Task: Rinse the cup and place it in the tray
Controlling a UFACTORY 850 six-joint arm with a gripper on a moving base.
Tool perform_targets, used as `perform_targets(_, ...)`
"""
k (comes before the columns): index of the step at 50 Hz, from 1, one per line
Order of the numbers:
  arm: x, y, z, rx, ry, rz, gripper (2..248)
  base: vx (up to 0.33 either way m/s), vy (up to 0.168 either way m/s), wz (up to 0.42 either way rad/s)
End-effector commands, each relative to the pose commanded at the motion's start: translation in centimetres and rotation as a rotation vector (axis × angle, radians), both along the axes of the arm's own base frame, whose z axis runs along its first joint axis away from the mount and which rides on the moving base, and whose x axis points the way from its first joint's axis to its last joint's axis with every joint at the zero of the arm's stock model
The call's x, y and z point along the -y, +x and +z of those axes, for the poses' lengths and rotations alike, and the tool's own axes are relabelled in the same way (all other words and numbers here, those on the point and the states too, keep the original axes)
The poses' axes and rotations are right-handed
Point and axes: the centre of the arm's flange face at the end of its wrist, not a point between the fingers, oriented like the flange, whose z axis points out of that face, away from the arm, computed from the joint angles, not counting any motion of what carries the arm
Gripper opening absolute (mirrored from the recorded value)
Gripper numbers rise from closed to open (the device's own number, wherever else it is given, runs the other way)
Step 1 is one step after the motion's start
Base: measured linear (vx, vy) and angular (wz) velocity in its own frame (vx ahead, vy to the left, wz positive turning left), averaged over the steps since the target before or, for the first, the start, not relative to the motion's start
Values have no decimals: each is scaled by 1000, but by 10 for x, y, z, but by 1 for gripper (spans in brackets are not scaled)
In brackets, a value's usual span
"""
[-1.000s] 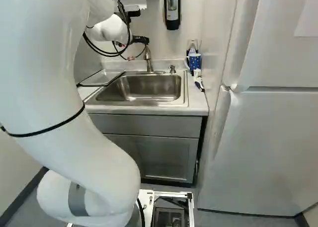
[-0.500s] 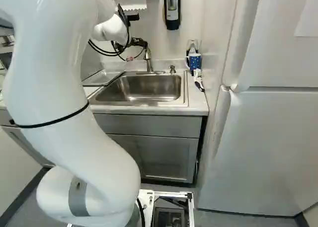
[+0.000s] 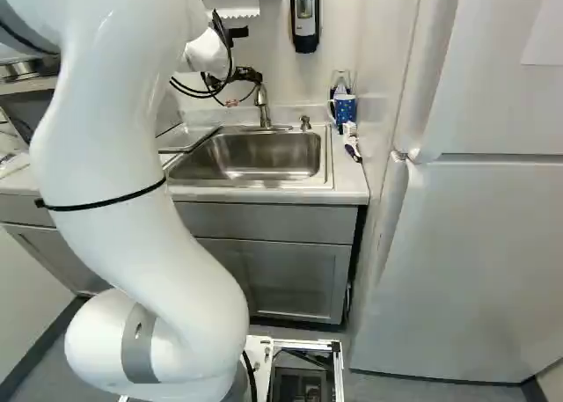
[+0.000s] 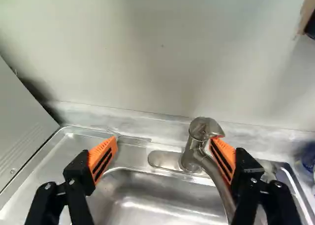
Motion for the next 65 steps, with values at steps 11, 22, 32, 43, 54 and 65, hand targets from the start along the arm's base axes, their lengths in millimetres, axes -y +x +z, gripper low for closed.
perform_targets(11,-5,12,2,35,5,6,247,0,0,0)
perform_targets(22,-10,19,5,77,10,11,247,0,0,0)
perform_targets(32,-10,21,8,116,15,11,247,0,0,0)
perform_targets(43,-10,22,12,156,21,11,247,0,0,0)
perform_targets(54,-10,22,13,168,22,11,247,0,0,0)
perform_targets(65,-10,22,13,168,22,11,247,0,0,0)
